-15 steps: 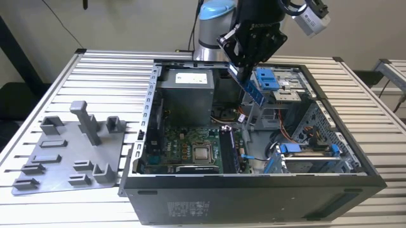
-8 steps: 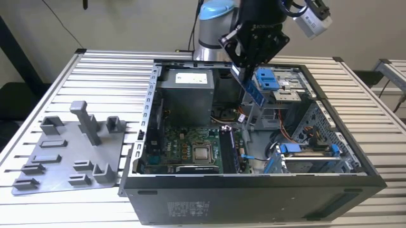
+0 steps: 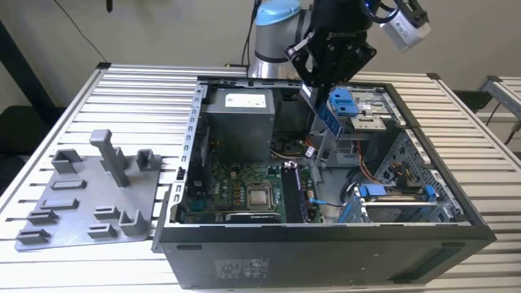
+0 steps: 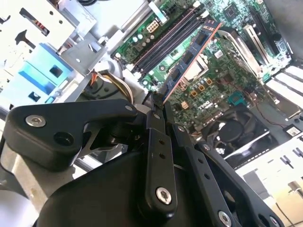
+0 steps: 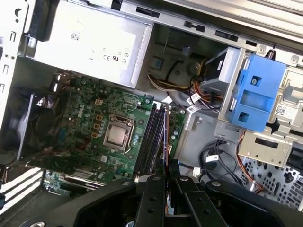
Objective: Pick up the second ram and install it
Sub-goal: 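Insert the second ram into the second slot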
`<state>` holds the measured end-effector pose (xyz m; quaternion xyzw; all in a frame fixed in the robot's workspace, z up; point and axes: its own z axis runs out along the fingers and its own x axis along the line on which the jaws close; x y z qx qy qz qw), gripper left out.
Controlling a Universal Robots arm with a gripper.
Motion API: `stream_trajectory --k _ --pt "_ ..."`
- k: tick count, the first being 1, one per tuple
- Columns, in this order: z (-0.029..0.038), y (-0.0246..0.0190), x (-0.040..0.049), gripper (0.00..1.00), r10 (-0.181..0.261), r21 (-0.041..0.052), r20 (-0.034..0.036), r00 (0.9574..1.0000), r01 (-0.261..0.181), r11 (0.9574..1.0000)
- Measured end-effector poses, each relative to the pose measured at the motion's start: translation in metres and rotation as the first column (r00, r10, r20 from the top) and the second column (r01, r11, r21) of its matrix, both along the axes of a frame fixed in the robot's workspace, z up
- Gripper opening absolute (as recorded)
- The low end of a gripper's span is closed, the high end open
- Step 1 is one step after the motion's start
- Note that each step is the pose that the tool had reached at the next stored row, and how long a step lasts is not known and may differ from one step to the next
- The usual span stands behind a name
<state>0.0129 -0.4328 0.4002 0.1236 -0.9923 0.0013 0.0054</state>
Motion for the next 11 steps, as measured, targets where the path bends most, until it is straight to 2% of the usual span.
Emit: stream_trajectory --k 6,11 --pt "-0.0008 0.0 0.0001 0.14 -0.075 0.0001 0.0 0.9972 0.075 0.9972" --pt "-0.0028 0.0 0.0001 0.14 -0.145 0.0001 0.0 0.9895 0.145 0.9895"
